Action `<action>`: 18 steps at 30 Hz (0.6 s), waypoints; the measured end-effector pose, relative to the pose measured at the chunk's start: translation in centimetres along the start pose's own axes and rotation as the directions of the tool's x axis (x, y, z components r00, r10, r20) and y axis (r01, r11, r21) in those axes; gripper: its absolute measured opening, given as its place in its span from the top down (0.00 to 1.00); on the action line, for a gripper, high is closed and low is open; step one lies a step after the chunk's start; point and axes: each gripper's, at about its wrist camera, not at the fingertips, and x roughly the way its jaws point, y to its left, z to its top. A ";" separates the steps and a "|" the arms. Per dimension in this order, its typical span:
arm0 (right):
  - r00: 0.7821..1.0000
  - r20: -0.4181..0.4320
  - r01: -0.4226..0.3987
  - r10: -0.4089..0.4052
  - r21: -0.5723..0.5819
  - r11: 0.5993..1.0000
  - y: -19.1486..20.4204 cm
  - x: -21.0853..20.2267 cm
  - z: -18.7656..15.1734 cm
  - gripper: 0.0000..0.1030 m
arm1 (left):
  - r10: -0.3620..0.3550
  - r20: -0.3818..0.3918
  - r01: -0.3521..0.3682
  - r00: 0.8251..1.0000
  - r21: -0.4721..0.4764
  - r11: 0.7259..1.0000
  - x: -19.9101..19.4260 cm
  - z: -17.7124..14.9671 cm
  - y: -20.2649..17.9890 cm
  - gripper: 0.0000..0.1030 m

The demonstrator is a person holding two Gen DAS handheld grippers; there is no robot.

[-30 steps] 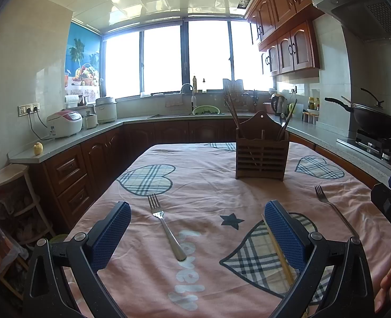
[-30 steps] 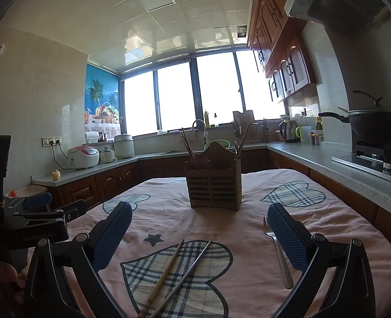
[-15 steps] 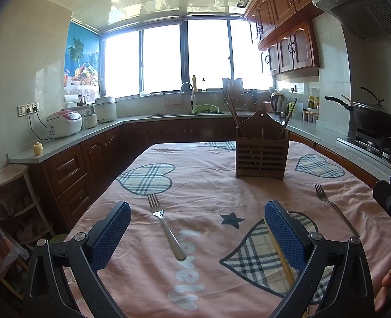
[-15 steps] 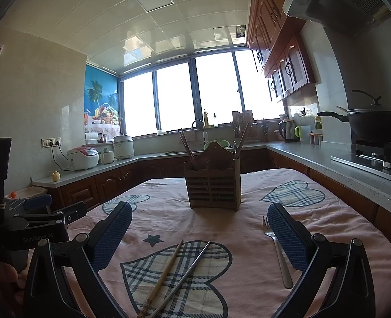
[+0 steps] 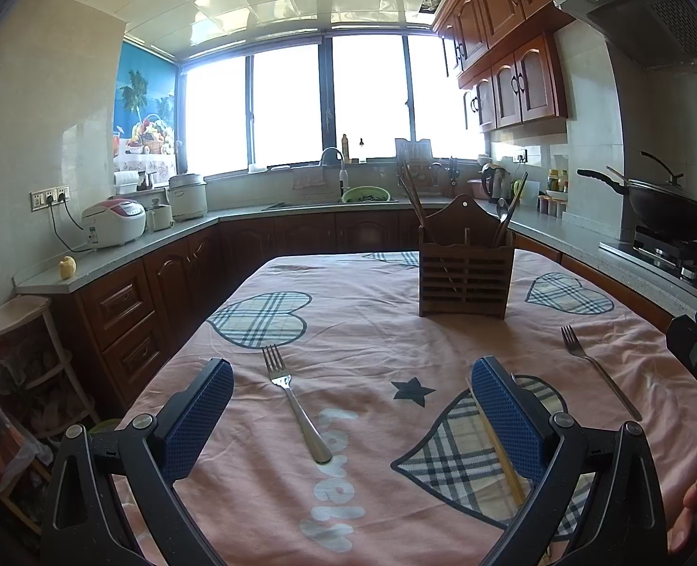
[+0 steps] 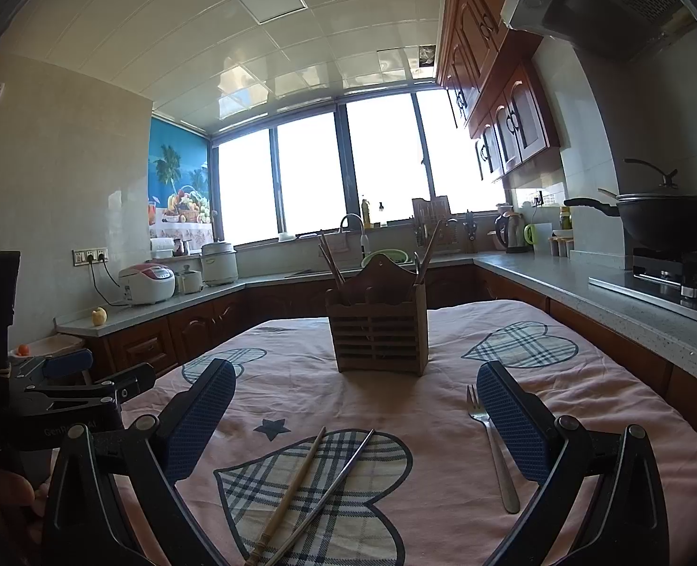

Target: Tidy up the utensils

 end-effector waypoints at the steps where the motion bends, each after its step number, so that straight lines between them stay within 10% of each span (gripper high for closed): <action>1: 1.000 0.000 0.000 0.000 0.000 1.000 0.0 0.0 0.0 0.00 | 0.000 0.000 0.000 1.000 0.000 1.000 0.0 0.0 0.0 0.01; 18: 1.000 -0.011 0.002 -0.002 0.006 1.000 -0.1 0.1 0.0 0.00 | -0.006 -0.009 0.006 1.000 0.003 1.000 0.1 0.0 -0.5 0.01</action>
